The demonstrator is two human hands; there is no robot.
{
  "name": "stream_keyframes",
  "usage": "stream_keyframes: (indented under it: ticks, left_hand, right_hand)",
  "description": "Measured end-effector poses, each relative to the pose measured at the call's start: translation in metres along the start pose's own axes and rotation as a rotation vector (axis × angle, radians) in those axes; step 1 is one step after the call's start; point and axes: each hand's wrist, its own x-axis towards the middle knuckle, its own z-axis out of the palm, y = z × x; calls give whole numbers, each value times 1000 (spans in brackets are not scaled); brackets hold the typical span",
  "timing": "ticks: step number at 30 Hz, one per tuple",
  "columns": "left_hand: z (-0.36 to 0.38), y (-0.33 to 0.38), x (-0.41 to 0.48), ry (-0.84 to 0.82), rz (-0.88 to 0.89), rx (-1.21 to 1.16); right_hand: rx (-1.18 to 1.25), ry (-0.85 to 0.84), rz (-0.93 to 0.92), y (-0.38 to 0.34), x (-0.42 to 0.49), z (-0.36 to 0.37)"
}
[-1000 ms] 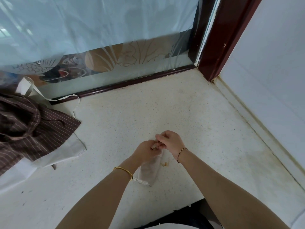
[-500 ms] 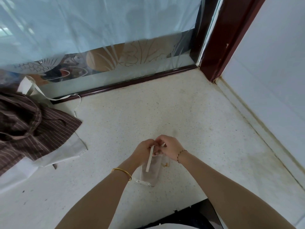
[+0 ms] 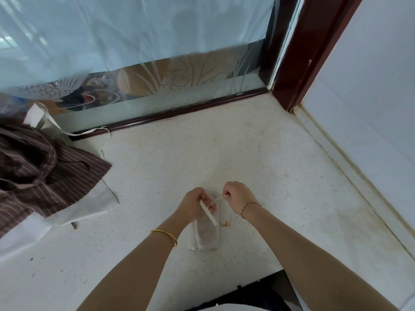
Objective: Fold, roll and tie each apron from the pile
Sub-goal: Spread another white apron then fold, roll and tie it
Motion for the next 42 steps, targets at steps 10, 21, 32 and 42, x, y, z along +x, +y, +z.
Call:
stream_keyframes:
  ticks: [10,21,32,42]
  left_hand:
    - [4,4,2,-70,-18,-29]
    - [10,0,8,-87,92,173]
    - [13,-5,7,-45,110,223]
    - [10,1,5,-73,110,297]
  right_hand:
    - [70,-396,-88,-4,-6,-4]
    - [439,-161,3,-7,-6,7]
    - [648,-188,117,0,-7,9]
    - [524,-148,138,-4,-4,20]
